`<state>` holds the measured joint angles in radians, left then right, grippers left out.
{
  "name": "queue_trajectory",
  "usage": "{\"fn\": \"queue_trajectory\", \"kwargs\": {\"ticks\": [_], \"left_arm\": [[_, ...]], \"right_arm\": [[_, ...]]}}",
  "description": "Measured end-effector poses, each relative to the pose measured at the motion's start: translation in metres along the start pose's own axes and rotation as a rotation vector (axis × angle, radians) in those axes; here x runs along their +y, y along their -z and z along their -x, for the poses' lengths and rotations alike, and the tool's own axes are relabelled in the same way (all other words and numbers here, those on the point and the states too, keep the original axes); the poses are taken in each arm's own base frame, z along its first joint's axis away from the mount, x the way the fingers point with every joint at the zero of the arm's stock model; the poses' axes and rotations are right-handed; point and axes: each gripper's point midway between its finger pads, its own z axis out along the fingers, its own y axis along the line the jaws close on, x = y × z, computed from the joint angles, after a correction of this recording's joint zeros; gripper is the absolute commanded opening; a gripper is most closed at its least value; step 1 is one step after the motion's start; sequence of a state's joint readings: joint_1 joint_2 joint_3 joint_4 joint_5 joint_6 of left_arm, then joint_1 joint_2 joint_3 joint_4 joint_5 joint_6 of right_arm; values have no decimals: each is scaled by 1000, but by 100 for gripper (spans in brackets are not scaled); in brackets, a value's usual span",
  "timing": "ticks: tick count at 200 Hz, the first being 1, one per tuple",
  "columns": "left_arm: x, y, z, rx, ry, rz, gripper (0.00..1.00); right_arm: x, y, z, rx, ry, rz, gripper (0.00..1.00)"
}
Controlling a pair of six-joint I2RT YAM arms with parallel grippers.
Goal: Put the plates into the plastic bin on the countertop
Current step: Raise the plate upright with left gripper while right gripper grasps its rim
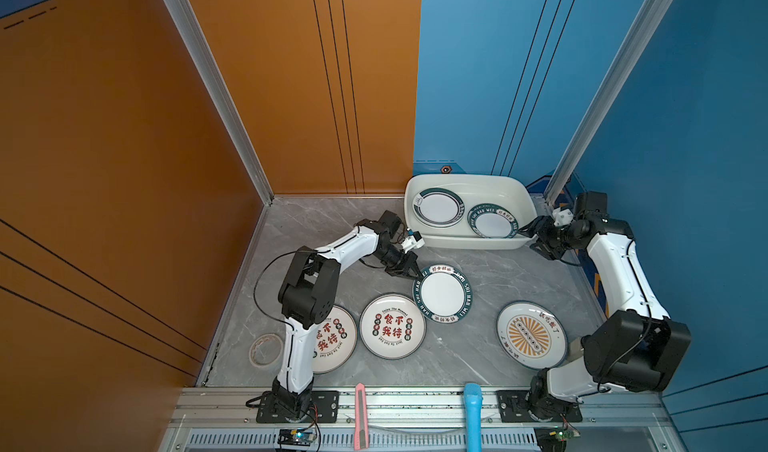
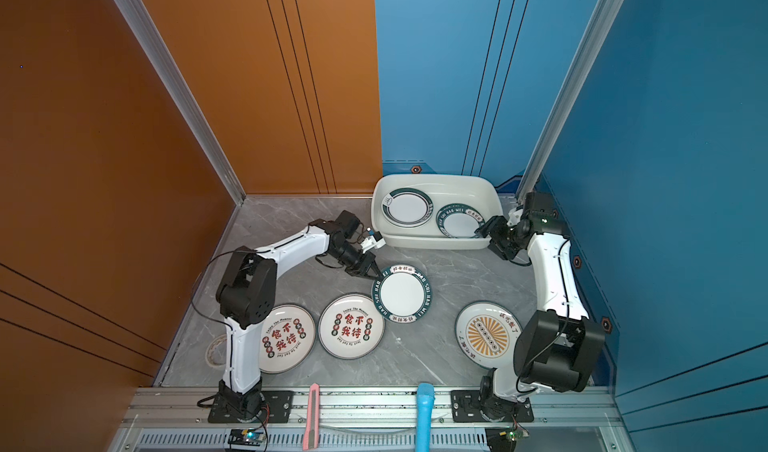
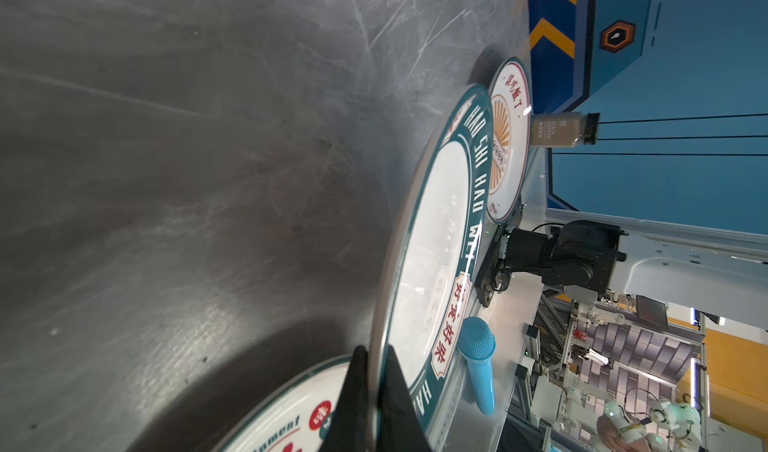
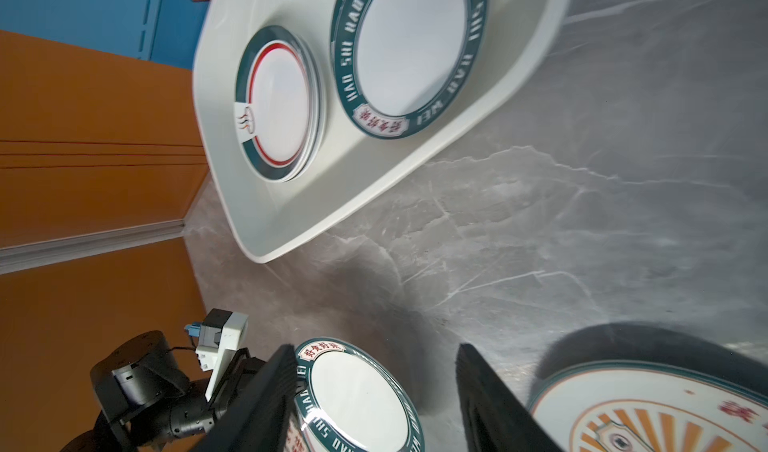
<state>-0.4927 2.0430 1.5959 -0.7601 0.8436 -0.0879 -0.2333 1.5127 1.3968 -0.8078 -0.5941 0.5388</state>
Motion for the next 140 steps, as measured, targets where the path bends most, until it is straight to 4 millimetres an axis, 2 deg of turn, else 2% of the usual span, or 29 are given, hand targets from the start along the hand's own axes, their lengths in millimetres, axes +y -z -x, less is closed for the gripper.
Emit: {"fn": "queue_trajectory", "kwargs": {"ticks": [35, 62, 102, 140], "left_arm": [[-21, 24, 2, -50, -13, -20, 0], [-29, 36, 3, -78, -4, -25, 0], [-27, 58, 10, -127, 26, -29, 0], [-17, 80, 16, -179, 66, -33, 0]], "right_arm": [[29, -27, -13, 86, 69, 120, 71], [44, -49, -34, 182, 138, 175, 74], [66, -71, -70, 299, 249, 245, 75], [74, -91, -87, 396, 276, 299, 74]]}}
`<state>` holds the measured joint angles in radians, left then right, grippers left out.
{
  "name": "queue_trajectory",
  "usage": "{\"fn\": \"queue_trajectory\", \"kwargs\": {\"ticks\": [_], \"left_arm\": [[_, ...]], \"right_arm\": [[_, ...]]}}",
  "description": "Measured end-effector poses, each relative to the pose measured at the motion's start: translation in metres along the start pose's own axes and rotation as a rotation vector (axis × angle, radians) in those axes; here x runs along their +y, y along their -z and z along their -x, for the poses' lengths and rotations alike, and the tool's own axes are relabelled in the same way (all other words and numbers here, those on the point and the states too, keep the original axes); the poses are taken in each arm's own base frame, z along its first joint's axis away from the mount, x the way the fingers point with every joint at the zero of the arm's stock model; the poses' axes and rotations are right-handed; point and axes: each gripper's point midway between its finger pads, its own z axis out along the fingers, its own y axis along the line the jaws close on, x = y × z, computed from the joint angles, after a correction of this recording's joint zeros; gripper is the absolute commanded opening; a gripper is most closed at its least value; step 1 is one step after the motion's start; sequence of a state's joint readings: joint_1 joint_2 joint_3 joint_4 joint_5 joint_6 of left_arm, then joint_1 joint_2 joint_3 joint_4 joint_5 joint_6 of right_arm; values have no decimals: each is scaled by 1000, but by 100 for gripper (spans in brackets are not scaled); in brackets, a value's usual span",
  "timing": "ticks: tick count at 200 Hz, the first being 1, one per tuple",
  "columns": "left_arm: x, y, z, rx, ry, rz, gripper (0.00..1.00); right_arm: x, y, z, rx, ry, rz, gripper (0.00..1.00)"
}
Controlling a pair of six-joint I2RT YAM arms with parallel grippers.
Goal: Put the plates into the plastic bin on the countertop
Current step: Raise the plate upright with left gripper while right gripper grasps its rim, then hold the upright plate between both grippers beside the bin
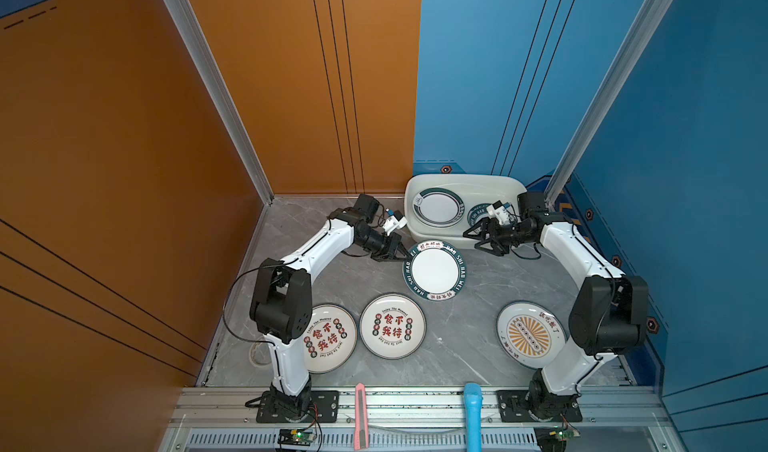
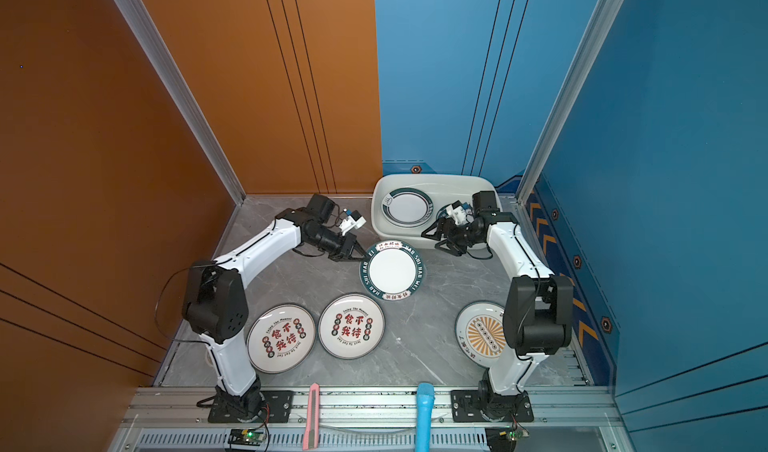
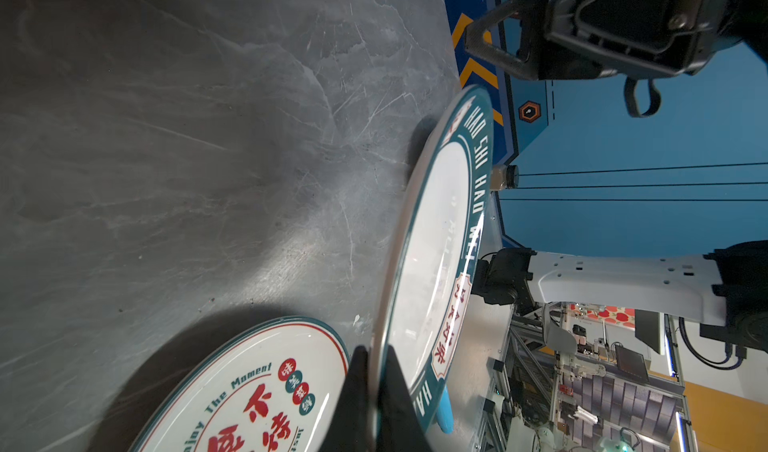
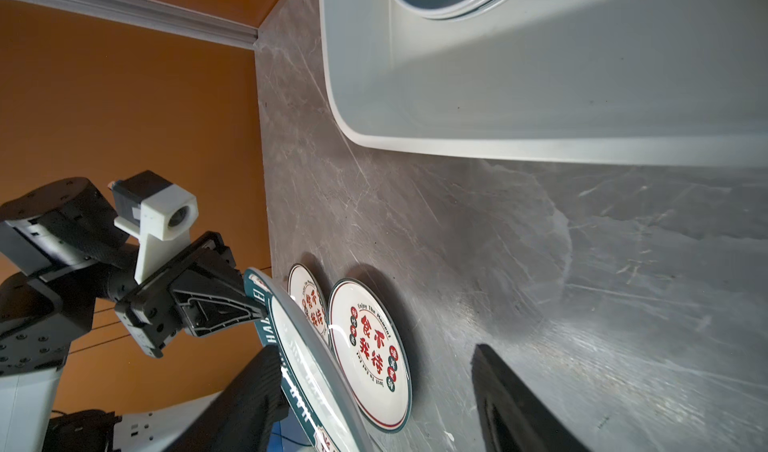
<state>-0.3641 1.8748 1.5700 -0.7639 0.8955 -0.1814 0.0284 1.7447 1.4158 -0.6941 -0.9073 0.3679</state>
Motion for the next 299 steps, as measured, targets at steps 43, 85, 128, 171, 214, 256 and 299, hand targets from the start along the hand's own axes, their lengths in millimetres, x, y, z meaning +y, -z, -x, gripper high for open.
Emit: {"fn": "queue_trajectory", "kwargs": {"ticks": [43, 85, 128, 171, 214, 256, 299], "left_arm": [[18, 20, 10, -50, 64, 17, 0], [22, 27, 15, -70, 100, 21, 0], [17, 30, 26, -90, 108, 17, 0], [24, 25, 36, -91, 130, 15, 0], [28, 22, 37, -88, 148, 16, 0], [27, 24, 39, -92, 148, 15, 0], [30, 27, 40, -99, 168, 15, 0]], "right_arm": [[8, -27, -3, 89, 15, 74, 72], [25, -46, -5, 141, 52, 127, 70], [34, -61, -14, 189, 63, 155, 64], [41, -72, -24, 228, 74, 173, 42], [44, -75, -28, 240, 79, 175, 30], [44, -77, -27, 233, 84, 170, 24], [48, -77, -24, 222, 91, 182, 13]]}}
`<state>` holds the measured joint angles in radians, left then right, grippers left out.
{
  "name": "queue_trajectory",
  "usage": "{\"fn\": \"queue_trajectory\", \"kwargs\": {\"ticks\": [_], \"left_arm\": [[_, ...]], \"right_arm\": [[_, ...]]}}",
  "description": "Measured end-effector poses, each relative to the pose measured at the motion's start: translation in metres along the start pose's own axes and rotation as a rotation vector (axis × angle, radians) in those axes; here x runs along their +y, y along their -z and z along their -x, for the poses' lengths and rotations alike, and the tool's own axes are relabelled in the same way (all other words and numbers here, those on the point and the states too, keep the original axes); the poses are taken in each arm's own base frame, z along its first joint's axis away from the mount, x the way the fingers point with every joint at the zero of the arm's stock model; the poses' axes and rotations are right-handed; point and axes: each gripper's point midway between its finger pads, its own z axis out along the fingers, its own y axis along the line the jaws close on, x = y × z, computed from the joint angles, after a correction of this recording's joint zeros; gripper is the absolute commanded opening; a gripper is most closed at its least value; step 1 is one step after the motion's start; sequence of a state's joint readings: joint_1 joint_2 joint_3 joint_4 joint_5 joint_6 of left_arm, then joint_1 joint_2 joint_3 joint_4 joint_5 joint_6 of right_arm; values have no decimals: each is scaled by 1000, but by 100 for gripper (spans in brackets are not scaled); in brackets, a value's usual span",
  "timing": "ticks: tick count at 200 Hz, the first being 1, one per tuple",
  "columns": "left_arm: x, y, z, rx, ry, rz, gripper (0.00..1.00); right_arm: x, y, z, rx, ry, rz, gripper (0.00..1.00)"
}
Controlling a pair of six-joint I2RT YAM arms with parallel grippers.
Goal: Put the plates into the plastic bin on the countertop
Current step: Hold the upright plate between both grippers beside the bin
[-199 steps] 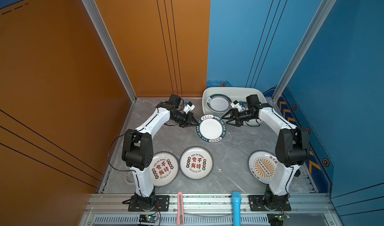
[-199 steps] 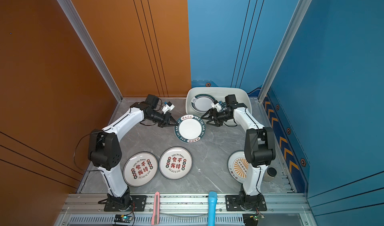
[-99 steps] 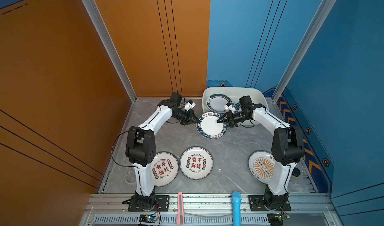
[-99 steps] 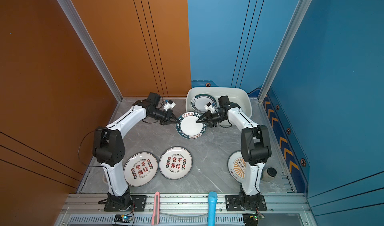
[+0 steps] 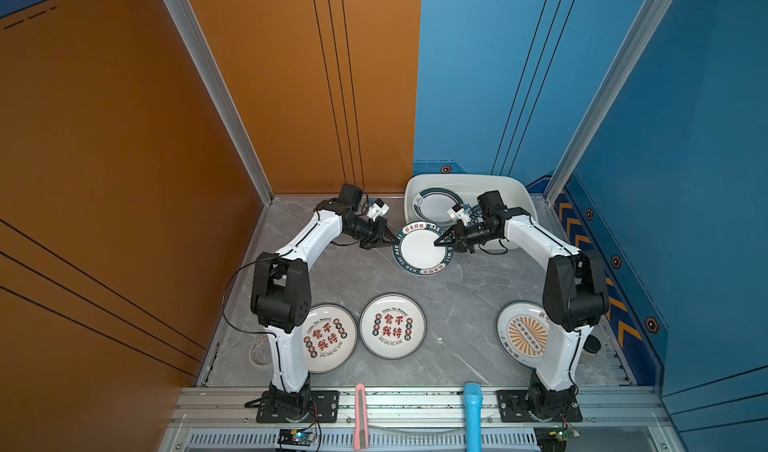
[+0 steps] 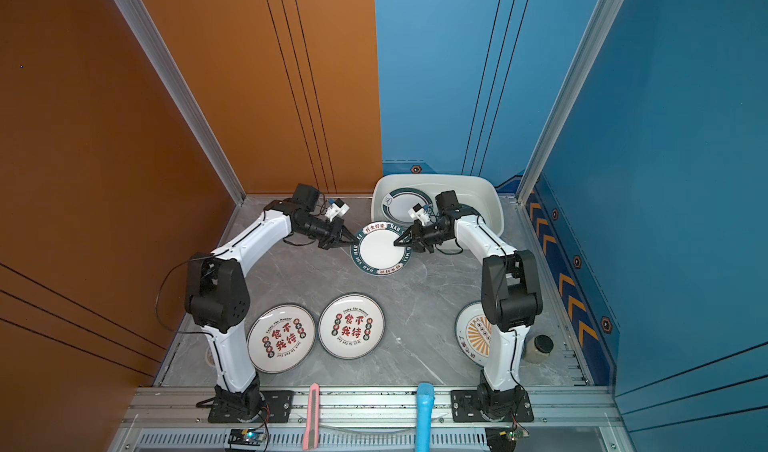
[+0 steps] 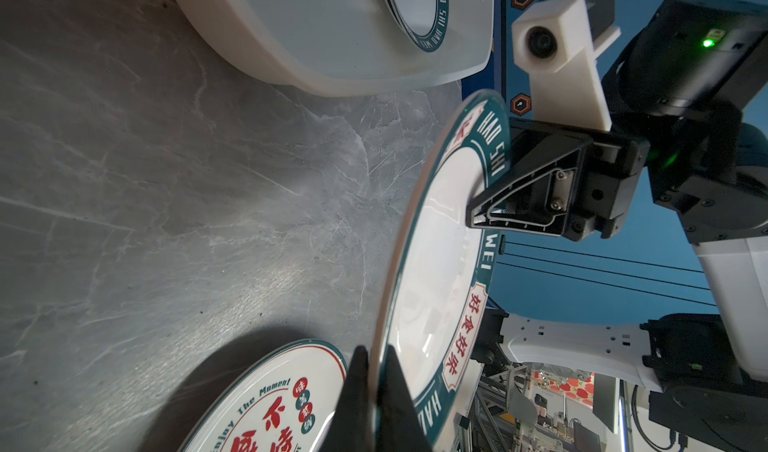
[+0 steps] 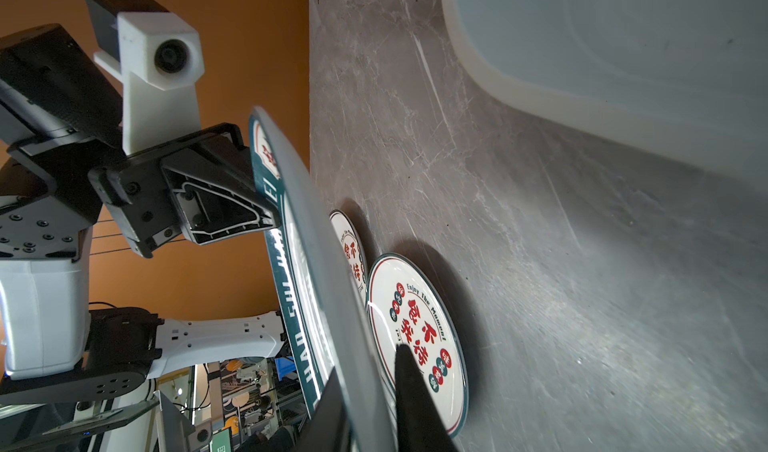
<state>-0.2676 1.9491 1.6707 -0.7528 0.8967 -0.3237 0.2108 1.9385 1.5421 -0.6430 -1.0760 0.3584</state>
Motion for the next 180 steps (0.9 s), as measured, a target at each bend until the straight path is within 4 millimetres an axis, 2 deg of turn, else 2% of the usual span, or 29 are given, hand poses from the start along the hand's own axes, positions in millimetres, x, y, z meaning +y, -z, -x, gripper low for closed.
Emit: {"fn": "queue_trajectory", "kwargs": {"ticks": [15, 28, 44, 75, 112, 151, 155, 163, 180], "left_arm": [[1, 3, 2, -5, 13, -3, 2], [3, 4, 2, -9, 18, -3, 9], [5, 5, 3, -13, 20, 5, 15], [8, 6, 5, -21, 27, 23, 29], [9, 8, 7, -26, 31, 16, 50], [14, 10, 2, -26, 43, 17, 83], [14, 10, 1, -27, 36, 19, 92], [15, 12, 0, -30, 40, 21, 98], [16, 17, -2, -38, 42, 27, 98]], "right_arm": [[4, -1, 1, -1, 12, 16, 9], [6, -3, 2, -3, 19, 19, 7], [8, -4, 3, -5, 18, 25, 0], [13, -9, 4, -7, 9, 33, 0], [14, -12, 9, -23, -4, 18, 0], [19, -6, 23, -58, -13, 5, 0], [19, -5, 25, -63, -15, 4, 0], [20, -3, 30, -73, -13, 4, 0], [21, 3, 41, -102, -12, 0, 0]]}}
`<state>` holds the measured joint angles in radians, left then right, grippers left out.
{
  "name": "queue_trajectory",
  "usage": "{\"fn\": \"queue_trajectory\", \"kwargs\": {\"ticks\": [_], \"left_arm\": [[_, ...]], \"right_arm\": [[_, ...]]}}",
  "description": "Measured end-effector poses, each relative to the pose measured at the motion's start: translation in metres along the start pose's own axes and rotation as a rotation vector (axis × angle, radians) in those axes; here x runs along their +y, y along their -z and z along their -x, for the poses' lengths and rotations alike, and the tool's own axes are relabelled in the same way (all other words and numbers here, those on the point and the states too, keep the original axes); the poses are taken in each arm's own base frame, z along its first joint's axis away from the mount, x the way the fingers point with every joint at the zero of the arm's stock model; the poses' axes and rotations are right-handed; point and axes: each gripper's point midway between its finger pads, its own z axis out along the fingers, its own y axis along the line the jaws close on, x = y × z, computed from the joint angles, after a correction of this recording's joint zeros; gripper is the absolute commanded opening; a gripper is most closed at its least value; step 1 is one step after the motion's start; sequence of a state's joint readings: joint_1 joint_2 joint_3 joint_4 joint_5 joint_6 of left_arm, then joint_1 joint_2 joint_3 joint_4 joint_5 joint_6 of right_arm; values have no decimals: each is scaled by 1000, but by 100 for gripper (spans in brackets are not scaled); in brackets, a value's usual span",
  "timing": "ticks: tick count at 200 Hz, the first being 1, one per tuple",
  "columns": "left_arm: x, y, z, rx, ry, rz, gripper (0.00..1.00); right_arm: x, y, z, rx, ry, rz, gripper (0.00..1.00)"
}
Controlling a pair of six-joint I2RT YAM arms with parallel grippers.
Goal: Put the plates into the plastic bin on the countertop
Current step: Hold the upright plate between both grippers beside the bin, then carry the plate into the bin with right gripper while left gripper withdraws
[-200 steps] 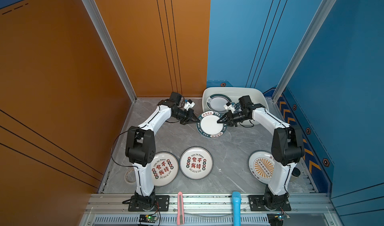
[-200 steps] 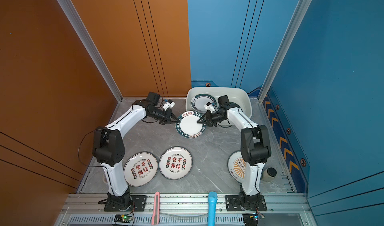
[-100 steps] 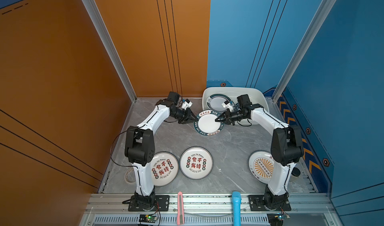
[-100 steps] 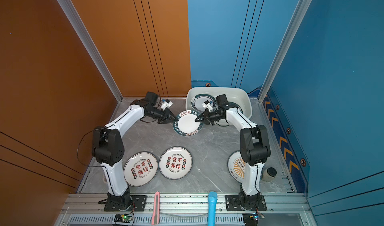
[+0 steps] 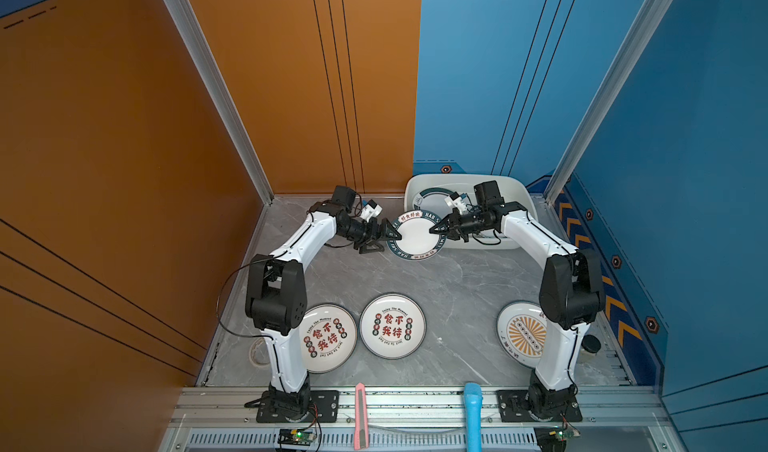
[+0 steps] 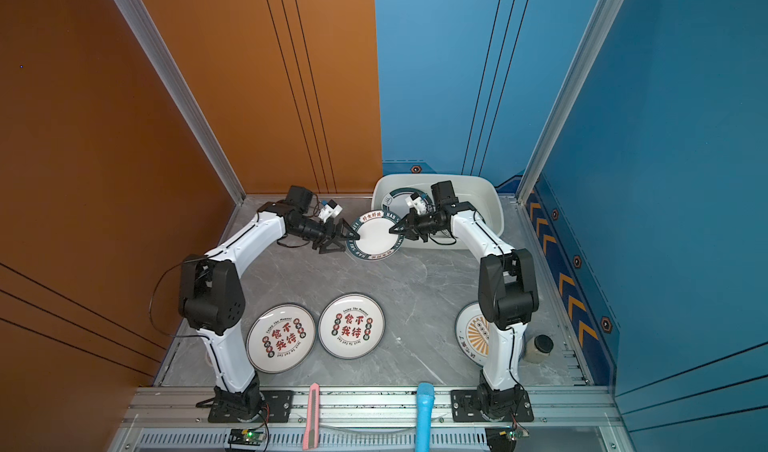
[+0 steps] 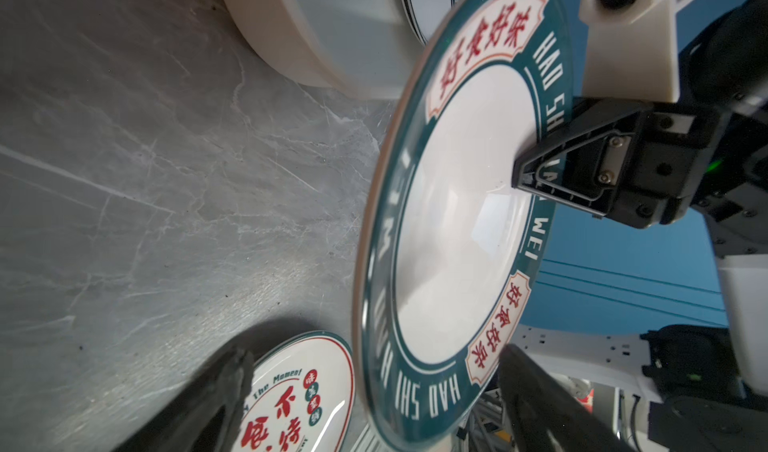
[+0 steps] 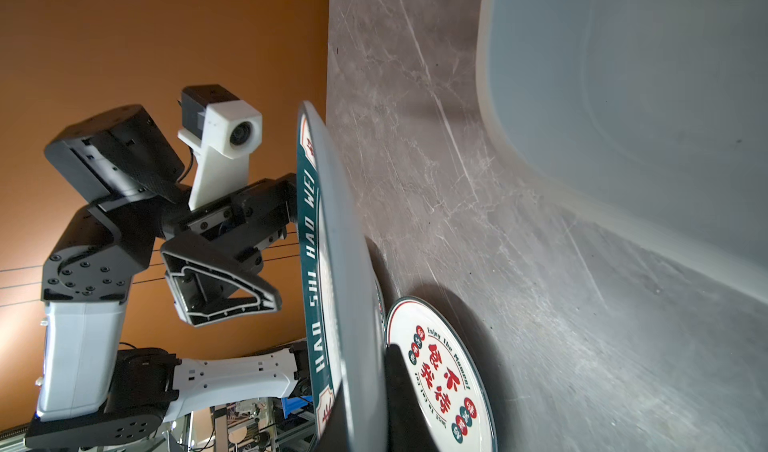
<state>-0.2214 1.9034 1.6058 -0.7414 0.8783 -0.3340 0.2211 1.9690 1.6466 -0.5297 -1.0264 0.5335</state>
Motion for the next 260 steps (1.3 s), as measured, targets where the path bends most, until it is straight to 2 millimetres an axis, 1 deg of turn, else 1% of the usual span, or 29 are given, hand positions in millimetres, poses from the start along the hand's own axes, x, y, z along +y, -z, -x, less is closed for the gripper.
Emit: {"fn": "queue_trajectory", "kwargs": {"ticks": [49, 71, 92, 121, 152, 167, 180, 190, 206, 229, 245, 260], "left_arm": [[-4, 15, -3, -41, -26, 34, 98], [-2, 21, -7, -68, -43, 73, 98], [2, 32, -10, -110, -57, 123, 98], [13, 51, -12, -189, -48, 169, 98], [33, 67, -15, -260, 4, 191, 98], [40, 72, -15, -278, 19, 199, 98], [41, 75, -15, -289, 20, 199, 98], [42, 76, -15, -295, 19, 199, 98], [43, 77, -17, -299, 20, 199, 98], [46, 78, -18, -302, 23, 200, 98], [48, 79, -19, -304, 28, 200, 98], [50, 81, -19, -308, 33, 201, 98]], "right_arm": [[-3, 23, 30, -97, -11, -31, 0], [-7, 36, 44, -148, -23, -57, 0], [-13, 52, 59, -210, -41, -91, 0], [-26, 84, 84, -322, -77, -152, 0], [-43, 133, 114, -479, -123, -234, 0], [-55, 158, 125, -551, -158, -289, 0], [-68, 176, 133, -603, -196, -334, 0], [-80, 188, 138, -635, -232, -368, 0], [-102, 200, 143, -668, -287, -417, 0], [-135, 205, 147, -677, -369, -477, 0], [-156, 203, 151, -672, -417, -507, 0], [-172, 201, 153, -662, -451, -530, 0]]}}
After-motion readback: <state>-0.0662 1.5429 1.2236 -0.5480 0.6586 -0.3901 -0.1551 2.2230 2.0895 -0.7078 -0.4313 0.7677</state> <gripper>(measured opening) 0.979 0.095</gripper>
